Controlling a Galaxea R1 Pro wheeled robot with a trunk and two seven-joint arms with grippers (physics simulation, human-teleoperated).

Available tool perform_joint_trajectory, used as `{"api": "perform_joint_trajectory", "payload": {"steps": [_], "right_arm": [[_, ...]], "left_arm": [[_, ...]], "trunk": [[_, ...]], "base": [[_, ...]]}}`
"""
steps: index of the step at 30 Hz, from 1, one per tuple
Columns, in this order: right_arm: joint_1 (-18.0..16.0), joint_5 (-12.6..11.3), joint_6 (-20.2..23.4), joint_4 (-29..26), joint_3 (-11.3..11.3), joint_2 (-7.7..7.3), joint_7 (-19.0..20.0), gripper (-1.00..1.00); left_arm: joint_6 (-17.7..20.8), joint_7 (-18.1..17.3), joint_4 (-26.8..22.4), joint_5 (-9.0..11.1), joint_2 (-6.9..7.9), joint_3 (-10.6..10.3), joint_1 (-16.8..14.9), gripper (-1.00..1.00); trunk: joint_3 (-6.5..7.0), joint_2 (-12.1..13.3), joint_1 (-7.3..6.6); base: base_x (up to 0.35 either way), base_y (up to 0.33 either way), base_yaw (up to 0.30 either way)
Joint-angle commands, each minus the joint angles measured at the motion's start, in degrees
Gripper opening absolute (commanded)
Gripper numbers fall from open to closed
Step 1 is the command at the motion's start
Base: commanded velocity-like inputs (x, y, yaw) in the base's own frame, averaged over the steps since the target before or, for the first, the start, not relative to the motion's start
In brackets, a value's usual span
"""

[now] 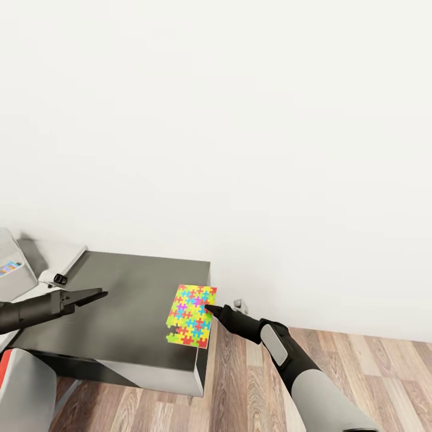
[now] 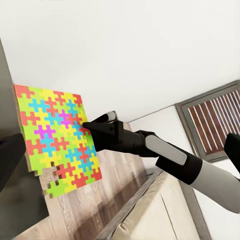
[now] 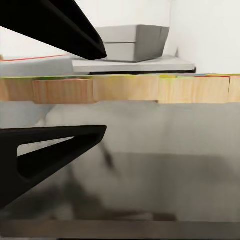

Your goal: Put all the toys in the child's room - the three board games (two on the bed and one on the table), the two jigsaw puzzles on the table, and the tennis ball on the table - inside the toy box on the table in the child's room.

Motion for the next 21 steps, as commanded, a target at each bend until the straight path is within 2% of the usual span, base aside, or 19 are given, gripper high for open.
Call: {"api": "perform_joint_trajectory", "payload": {"steps": [1, 5, 10, 14, 19, 21], "right_arm": [[0.0, -0.4, 0.4, 0.0, 0.0, 0.0, -0.1, -1.0], [0.0, -0.4, 0.4, 0.0, 0.0, -0.01, 0.0, -1.0], [0.0, -0.4, 0.5, 0.0, 0.0, -0.05, 0.0, -1.0], [0.0, -0.4, 0.5, 0.0, 0.0, -0.04, 0.0, -1.0], [0.0, -0.4, 0.5, 0.0, -0.1, -0.07, 0.0, -1.0], [0.0, -0.4, 0.5, 0.0, -0.1, -0.05, 0.0, -1.0]], "left_arm": [[0.6, -0.2, 0.0, -0.1, 0.02, 0.0, 0.0, 1.0], [0.6, -0.2, 0.0, -0.1, -0.05, 0.0, 0.0, 1.0], [0.6, -0.2, 0.0, -0.1, -0.07, -1.7, 0.0, 1.0], [0.6, -0.2, 0.0, 0.0, -0.01, -2.2, -0.1, 1.0], [0.6, -0.2, 0.0, 0.0, -0.02, -2.4, -0.1, 1.0], [0.6, -0.2, 0.0, 0.0, -0.01, -2.4, -0.1, 1.0]], "trunk": [[0.18, 0.3, -0.2], [1.24, 1.9, -1.08], [2.6, 4.0, -2.18], [3.64, 5.6, -3.06], [4.65, 7.6, -4.15], [4.67, 7.6, -4.15]], "base": [[0.0, 0.0, 0.0], [0.0, 0.0, 0.0], [0.0, 0.0, 0.0], [0.0, 0.0, 0.029], [0.0, 0.0, 0.014], [0.0, 0.0, 0.004]]}}
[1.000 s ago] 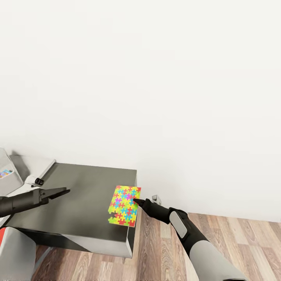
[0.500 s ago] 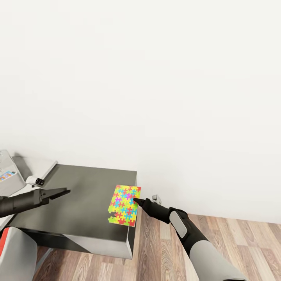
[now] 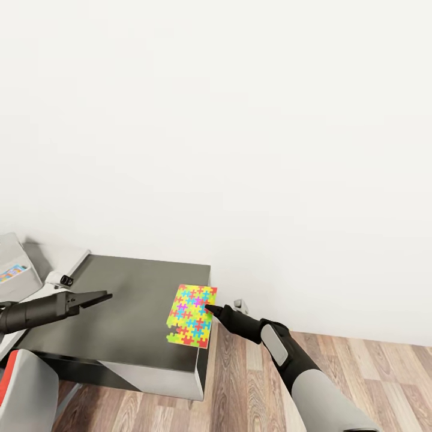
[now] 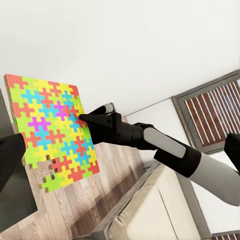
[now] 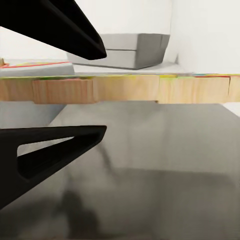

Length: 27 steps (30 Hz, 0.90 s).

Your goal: Put all the toys in the child's room - the three board games (two on the bed and one on the table), the two jigsaw puzzles on the table, and the tennis ball on the table - inside the toy box on the table in the child's room.

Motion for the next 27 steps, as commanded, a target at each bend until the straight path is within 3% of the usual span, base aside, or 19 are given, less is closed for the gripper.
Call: {"api": "perform_joint_trajectory", "payload": {"steps": [1, 27], "right_arm": [[0.0, -0.4, 0.4, 0.0, 0.0, -0.02, -0.1, -1.0], [0.0, -0.4, 0.4, 0.0, -0.7, -0.05, 0.1, -1.0]], "left_arm": [[0.6, -0.2, 0.0, 0.0, 0.04, 0.0, 0.0, 1.0], [0.6, -0.2, 0.0, -0.1, 0.0, 0.0, 0.0, 1.0]], "trunk": [[-0.1, -0.1, 0.03], [0.37, -0.1, 0.03]], "base": [[0.0, 0.0, 0.001], [0.0, 0.0, 0.0]]}}
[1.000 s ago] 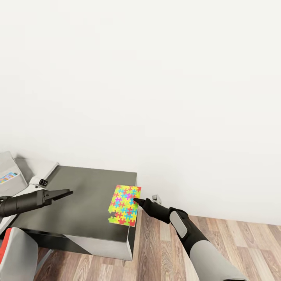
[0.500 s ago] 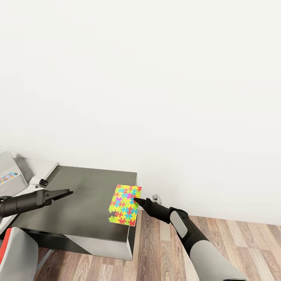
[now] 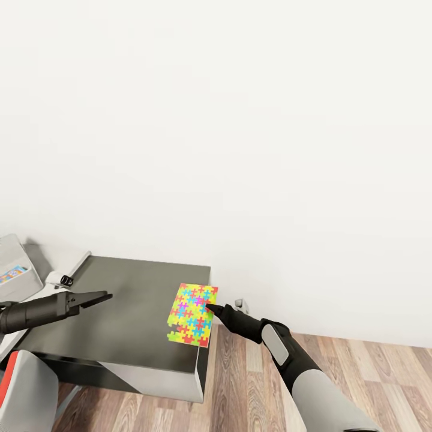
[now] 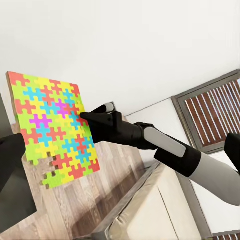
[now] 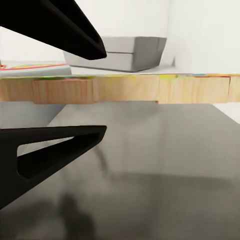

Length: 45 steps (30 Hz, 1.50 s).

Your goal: Put all the toys in the child's room - the three board games (two on the bed and one on the table), the two jigsaw puzzles on the table, and the tennis ball on the table - inside the toy box on the table in the child's room.

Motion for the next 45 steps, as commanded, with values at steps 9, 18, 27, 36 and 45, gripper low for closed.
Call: {"api": "perform_joint_trajectory", "payload": {"steps": [9, 18, 27, 36, 45], "right_arm": [[0.0, -0.3, 0.4, 0.0, -0.1, 0.01, 0.0, -1.0], [-0.1, -0.3, 0.4, 0.0, -0.1, 0.0, -0.1, -1.0], [0.0, -0.3, 0.4, 0.0, -0.1, -0.01, -0.1, -1.0], [-0.1, -0.3, 0.4, 0.0, -0.1, 0.01, -0.1, -1.0], [-0.1, -0.3, 0.3, 0.0, -0.1, 0.01, 0.0, -1.0]], "left_arm": [[0.6, -0.2, 0.0, 0.0, 0.04, 0.0, -0.1, 1.0], [0.6, -0.2, 0.0, 0.0, 0.0, 0.0, -0.1, 1.0], [0.6, -0.2, 0.0, 0.0, -0.02, 0.0, -0.1, 1.0], [0.6, -0.2, 0.0, -0.1, -0.1, 0.0, 0.0, 1.0], [0.6, -0.2, -0.1, -0.1, -0.18, 0.0, 0.0, 1.0]], "trunk": [[0.72, -0.1, 0.03], [1.57, -0.1, 0.03], [1.91, -0.1, 0.03], [1.92, -0.1, 0.03], [2.48, -0.1, 0.03]], "base": [[-0.181, 0.0, 0.0], [-0.084, 0.0, 0.0], [-0.005, 0.0, 0.0], [0.0, 0.0, 0.0], [0.0, 0.0, 0.0]]}}
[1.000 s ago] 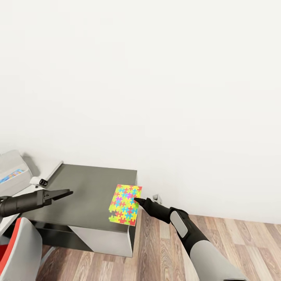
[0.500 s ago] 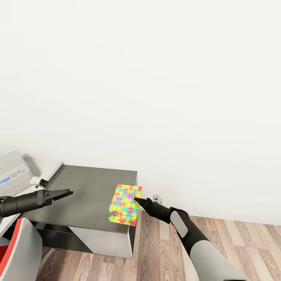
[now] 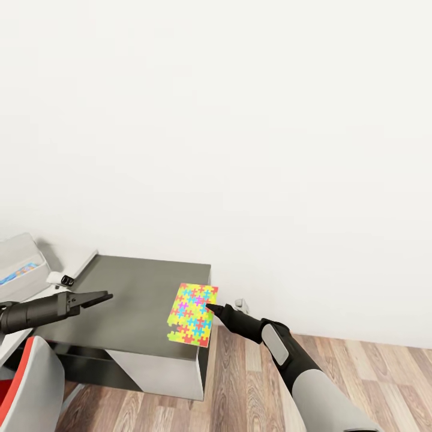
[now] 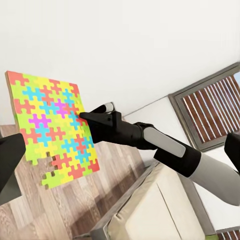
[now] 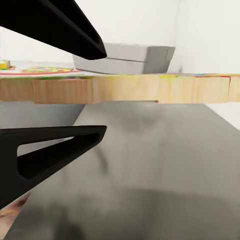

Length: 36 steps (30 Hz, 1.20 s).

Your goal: Put all the toys in the child's room - the three board games (two on the bed and one on the table), the two jigsaw puzzles on the table, and the tennis ball on the table - inside the toy box on the table in the child's room.

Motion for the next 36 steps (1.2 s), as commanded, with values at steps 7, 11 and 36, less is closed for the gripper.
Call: {"api": "perform_joint_trajectory", "payload": {"steps": [7, 11, 36], "right_arm": [[0.0, -0.3, 0.4, 0.0, -0.1, 0.01, -0.1, -1.0], [0.0, -0.3, 0.4, 0.0, -0.1, 0.01, -0.1, -1.0], [0.0, -0.3, 0.4, 0.1, -0.1, 0.01, -0.1, -1.0]], "left_arm": [[0.6, -0.2, 0.0, 0.0, 0.0, 0.0, 0.0, 1.0], [0.6, -0.2, 0.0, 0.0, 0.0, 0.0, 0.0, 1.0], [0.6, -0.2, -0.1, 0.0, 0.0, 0.0, 0.0, 1.0]], "trunk": [[0.54, -0.1, 0.04], [0.92, -0.1, 0.04], [3.29, -0.1, 0.04]], "base": [[0.0, 0.0, 0.0], [0.0, 0.0, 0.0], [0.0, 0.0, 0.0]]}}
